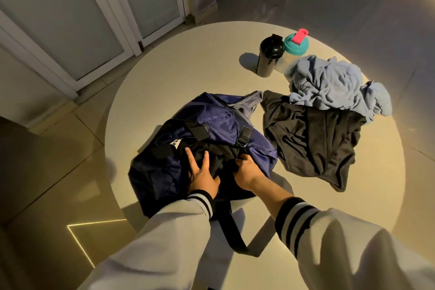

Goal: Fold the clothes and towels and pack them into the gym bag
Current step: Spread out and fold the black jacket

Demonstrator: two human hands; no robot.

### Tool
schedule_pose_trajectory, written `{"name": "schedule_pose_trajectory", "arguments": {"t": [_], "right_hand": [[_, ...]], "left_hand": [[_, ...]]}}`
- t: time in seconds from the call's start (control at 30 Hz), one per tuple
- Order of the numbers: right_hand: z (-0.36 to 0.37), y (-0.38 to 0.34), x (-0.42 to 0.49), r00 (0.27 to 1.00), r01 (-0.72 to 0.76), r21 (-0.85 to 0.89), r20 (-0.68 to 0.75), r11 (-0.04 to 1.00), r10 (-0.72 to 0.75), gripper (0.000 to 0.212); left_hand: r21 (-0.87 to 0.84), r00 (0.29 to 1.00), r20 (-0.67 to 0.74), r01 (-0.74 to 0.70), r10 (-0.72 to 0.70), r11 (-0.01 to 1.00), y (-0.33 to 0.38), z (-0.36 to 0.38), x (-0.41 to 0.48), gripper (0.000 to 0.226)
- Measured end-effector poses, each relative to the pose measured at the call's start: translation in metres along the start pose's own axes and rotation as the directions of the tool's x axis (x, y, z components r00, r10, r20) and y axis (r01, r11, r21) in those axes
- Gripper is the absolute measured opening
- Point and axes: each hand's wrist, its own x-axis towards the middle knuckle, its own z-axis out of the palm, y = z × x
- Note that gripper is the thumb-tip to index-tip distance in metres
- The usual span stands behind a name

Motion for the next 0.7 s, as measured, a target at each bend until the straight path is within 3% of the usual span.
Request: {"name": "schedule_pose_trajectory", "arguments": {"t": [0.17, 0.33, 0.43, 0.53, 0.63, 0.7], "right_hand": [[-0.013, -0.003, -0.014, 1.0, -0.014, 0.107, -0.018, 0.994, 0.016, 0.033], [-0.022, 0.0, -0.036, 0.996, -0.019, 0.394, -0.076, 0.919, 0.053, 0.034], [-0.019, 0.002, -0.044, 0.989, -0.01, 0.483, -0.126, 0.875, 0.081, 0.036], [-0.013, 0.003, -0.047, 0.998, -0.029, 0.428, -0.031, 0.903, 0.047, 0.041], [-0.01, 0.006, -0.047, 0.998, -0.056, 0.497, 0.03, 0.866, 0.047, 0.054], [-0.009, 0.006, -0.048, 0.998, -0.053, 0.591, 0.015, 0.805, 0.055, 0.056]], "left_hand": [[-0.074, 0.996, -0.082, -0.048, 0.042, 0.996, -0.001, 0.001, 0.006, 0.085], [-0.201, 0.971, -0.008, -0.234, 0.238, 0.951, -0.018, 0.014, 0.005, 0.09], [-0.04, 0.977, 0.085, -0.191, 0.193, 0.981, -0.019, 0.016, 0.0, 0.073], [0.119, 0.973, 0.199, -0.142, 0.117, 0.983, -0.006, 0.015, -0.002, 0.061], [0.102, 0.966, 0.241, -0.123, 0.095, 0.987, 0.005, 0.011, 0.001, 0.059], [0.028, 0.971, 0.192, -0.148, 0.14, 0.989, 0.005, 0.012, 0.0, 0.058]]}}
